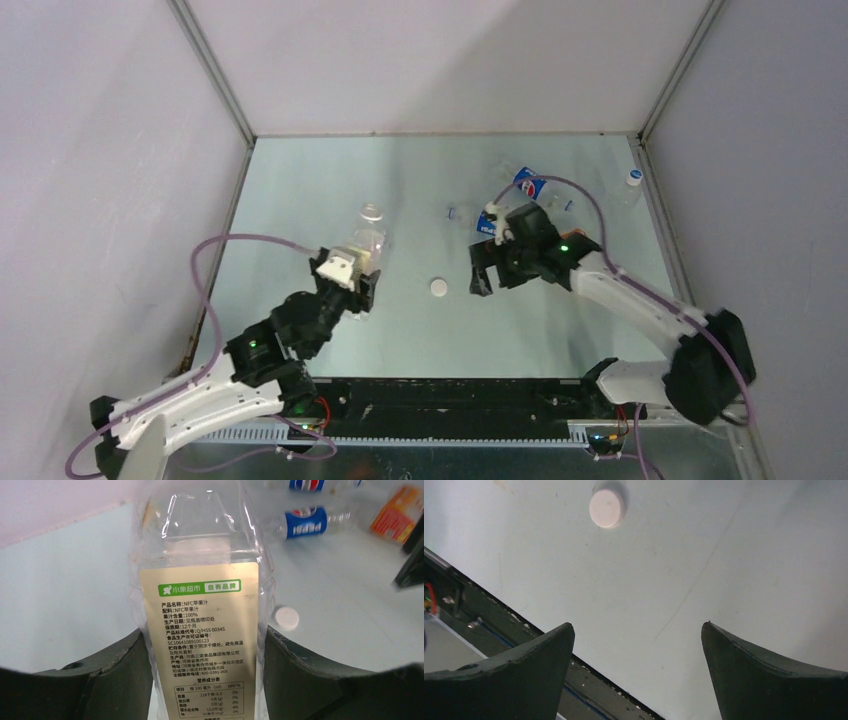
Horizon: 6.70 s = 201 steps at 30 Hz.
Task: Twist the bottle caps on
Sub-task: Pick up the plastic bottle at the center of the board, then screw the bottle cap onto the plastic bottle.
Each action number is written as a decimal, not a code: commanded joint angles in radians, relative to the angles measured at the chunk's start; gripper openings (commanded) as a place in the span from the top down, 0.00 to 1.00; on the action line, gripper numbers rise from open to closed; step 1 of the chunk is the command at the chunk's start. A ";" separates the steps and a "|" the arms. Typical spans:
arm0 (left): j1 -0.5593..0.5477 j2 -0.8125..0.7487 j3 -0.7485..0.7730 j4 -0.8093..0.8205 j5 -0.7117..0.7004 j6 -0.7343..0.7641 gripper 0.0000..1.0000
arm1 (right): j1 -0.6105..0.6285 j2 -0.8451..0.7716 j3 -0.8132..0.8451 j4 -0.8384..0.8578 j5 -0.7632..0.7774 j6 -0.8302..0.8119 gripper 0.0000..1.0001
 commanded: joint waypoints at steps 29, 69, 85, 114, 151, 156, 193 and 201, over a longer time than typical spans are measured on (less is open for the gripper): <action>0.006 -0.304 -0.002 -0.198 0.191 0.292 1.00 | 0.294 0.750 0.467 0.000 0.279 -0.045 0.28; 0.185 -0.018 0.015 -0.026 0.705 0.375 1.00 | 0.024 0.020 0.125 0.107 -0.222 -0.246 0.84; 0.197 0.193 0.142 0.039 1.037 0.454 1.00 | -0.080 -0.316 0.136 0.107 -0.609 -0.442 1.00; 0.199 0.275 0.254 -0.054 1.123 0.473 1.00 | -0.023 -0.248 0.140 0.111 -0.765 -0.564 0.99; 0.254 0.327 0.197 0.237 1.218 0.312 1.00 | 0.036 -0.143 0.196 -0.028 -0.698 -0.545 1.00; 0.252 0.321 0.182 0.286 1.182 0.318 1.00 | 0.033 -0.152 0.196 -0.015 -0.650 -0.468 1.00; 0.256 0.317 0.134 0.362 1.250 0.194 1.00 | 0.029 -0.159 0.169 -0.004 -0.634 -0.421 1.00; 0.183 0.309 0.096 0.486 0.956 0.279 1.00 | 0.088 -0.150 0.169 0.067 -0.325 -0.036 1.00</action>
